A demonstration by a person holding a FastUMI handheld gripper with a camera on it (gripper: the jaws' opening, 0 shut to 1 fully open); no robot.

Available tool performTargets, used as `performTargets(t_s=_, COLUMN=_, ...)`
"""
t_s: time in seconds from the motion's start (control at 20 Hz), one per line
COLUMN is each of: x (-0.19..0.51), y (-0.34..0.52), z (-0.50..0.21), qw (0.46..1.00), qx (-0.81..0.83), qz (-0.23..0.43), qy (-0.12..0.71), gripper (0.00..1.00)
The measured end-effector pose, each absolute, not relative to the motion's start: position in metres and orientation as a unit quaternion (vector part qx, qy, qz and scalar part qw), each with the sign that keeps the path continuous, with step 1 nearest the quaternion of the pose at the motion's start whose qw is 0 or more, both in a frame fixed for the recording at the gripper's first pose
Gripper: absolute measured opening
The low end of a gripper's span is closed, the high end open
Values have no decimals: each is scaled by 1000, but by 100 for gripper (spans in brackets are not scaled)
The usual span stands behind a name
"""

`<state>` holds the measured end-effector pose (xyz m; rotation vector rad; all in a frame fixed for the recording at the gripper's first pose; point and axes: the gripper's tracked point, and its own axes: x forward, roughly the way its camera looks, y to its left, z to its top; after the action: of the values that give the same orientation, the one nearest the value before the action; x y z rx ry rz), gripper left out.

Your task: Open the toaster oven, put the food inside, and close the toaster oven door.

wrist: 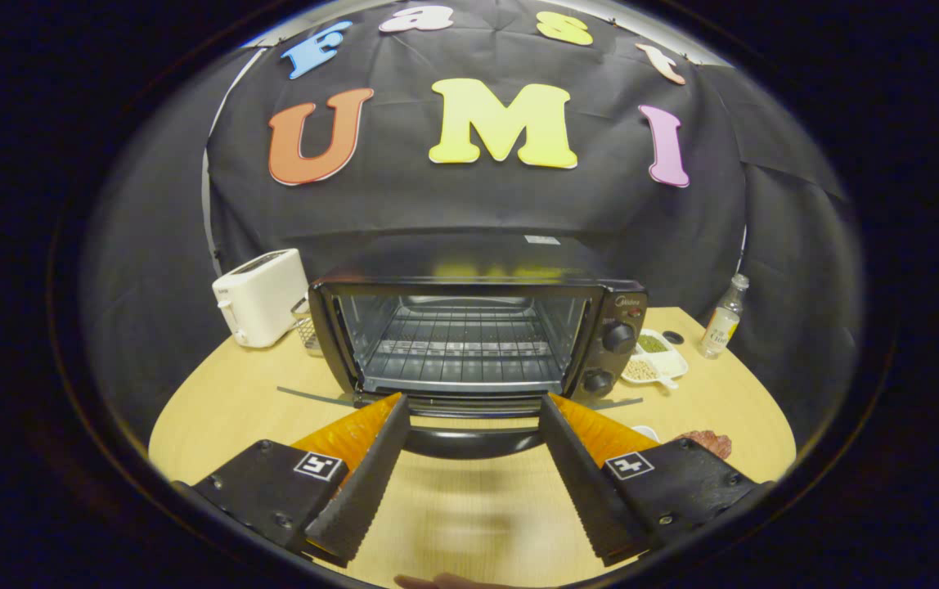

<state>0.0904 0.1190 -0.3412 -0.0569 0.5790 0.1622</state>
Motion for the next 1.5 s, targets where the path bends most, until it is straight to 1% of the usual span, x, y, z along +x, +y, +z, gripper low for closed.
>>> performTargets(t_s=0.3, x=72, y=113, z=-356, qw=958, qx=-30, qz=83, qy=273, gripper=100)
performTargets(t_s=0.55, x=52, y=108, z=-380, qw=952, qx=-30, qz=82, qy=293, gripper=100)
performTargets(t_s=0.75, x=39, y=104, z=-408, qw=943, qx=-34, qz=82, qy=321, gripper=100)
performTargets(t_s=0.95, x=23, y=99, z=-450, qw=921, qx=-33, qz=80, qy=380, gripper=100)
performTargets(t_s=1.1, x=26, y=100, z=-444, qw=927, qx=-41, qz=83, qy=364, gripper=100)
performTargets(t_s=1.25, x=18, y=102, z=-449, qw=920, qx=-45, qz=96, qy=378, gripper=100)
performTargets(t_s=1.35, x=12, y=104, z=-448, qw=915, qx=-41, qz=116, qy=383, gripper=100)
performTargets(t_s=1.5, x=3, y=93, z=-442, qw=910, qx=-37, qz=125, qy=393, gripper=100)
